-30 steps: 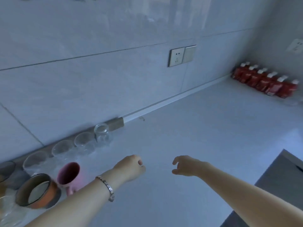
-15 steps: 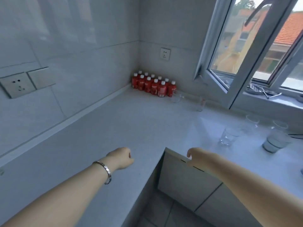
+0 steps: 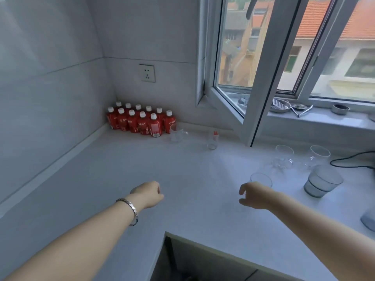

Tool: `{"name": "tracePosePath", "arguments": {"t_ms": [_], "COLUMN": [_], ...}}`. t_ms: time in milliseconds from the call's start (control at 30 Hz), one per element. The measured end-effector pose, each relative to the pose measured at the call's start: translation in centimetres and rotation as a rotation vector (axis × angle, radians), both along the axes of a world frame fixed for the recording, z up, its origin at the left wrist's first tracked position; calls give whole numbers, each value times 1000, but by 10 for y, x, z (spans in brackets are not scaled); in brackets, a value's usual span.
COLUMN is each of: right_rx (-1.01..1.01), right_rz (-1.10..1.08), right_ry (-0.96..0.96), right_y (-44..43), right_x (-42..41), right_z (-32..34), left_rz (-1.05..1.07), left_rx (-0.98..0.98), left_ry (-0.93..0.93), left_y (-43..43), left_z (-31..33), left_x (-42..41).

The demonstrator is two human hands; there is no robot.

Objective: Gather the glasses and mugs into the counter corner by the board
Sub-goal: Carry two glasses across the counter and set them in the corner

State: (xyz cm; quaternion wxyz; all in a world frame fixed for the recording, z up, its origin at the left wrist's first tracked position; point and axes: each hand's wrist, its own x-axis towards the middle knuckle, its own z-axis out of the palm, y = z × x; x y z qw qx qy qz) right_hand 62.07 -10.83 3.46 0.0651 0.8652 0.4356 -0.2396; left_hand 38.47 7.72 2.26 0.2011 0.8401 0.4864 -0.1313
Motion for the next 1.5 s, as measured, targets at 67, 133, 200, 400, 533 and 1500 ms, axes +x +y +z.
{"name": "tracePosePath", "arguments": {"t_ms": [67,133,200,400,533,1500], "right_rx": [-11,-24,-47,-60,-74,305], "right_rz": [-10,-38,-55,-99,-118,-138], "right_ry": [-1,11,20,44,80,85], "right_y": [27,58,91,179,212,283], "right_x": [22,46,67,119,135,132], "right_z": [-6,-11,-15,-36,-49,-64], "left_rz": [-8,7,27,195,255,16], "left_rx": [18,15,-2,-16,-1,-12], "left_ry": [-2,-20,-45,-255,-418,-333], "left_y": [36,75,112,218,264,232], "left_z": [-8,-16,-22,-36,-49,-39], "left_x": [30,60,91,188,244,125]}}
